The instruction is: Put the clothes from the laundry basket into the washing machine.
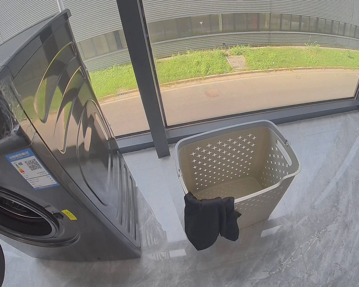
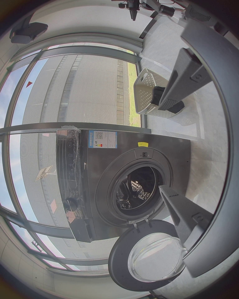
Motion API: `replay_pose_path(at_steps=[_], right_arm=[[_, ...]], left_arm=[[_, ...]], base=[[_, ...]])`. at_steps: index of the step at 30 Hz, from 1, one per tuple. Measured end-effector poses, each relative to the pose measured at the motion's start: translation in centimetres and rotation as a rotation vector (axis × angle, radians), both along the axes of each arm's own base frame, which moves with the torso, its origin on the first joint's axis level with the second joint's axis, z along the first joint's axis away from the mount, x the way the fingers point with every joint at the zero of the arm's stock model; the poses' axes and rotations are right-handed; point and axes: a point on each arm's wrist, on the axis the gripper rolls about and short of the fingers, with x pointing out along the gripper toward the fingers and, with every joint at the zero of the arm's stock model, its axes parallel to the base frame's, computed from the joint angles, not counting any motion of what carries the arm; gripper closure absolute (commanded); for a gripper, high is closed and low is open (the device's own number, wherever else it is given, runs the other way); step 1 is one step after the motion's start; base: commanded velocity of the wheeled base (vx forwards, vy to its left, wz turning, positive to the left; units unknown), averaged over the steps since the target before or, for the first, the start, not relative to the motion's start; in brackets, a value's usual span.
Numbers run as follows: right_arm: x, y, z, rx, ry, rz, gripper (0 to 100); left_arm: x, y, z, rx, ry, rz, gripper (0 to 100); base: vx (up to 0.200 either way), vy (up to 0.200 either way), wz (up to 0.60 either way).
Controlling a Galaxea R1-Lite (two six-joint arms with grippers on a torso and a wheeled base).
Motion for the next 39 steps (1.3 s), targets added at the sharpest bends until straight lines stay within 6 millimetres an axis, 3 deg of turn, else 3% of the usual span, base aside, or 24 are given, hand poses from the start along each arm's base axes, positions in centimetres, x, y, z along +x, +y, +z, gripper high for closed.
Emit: replay_pose_path(at_steps=[14, 18, 24, 31, 39], right_arm=[[-0.1, 0.0, 0.8, 0.008, -0.059, 0.004, 0], [-0.7, 0.1, 3.1, 0.027, -0.143, 0.03, 0], [-1.1, 0.5, 7.8, 0.038, -0.176, 0.236, 0], [3.1, 0.8, 9.4, 0.052, 0.027, 0.374, 0], [9.6, 2.1, 9.1, 0.045, 0.247, 0.494, 0]], left_arm=[[0.0, 0.0, 0.0, -0.001, 0.0, 0.0, 0], [0.0, 0.0, 0.0, 0.0, 0.0, 0.001, 0], [0.0, 0.0, 0.0, 0.0, 0.0, 0.001, 0], [0.0, 0.0, 0.0, 0.0, 0.0, 0.001, 0], [0.0, 0.0, 0.0, -0.001, 0.0, 0.0, 0]], base=[[0.0, 0.0, 0.0], [0.0, 0.0, 0.0], [0.0, 0.0, 0.0], [0.0, 0.0, 0.0], [0.0, 0.0, 0.0]])
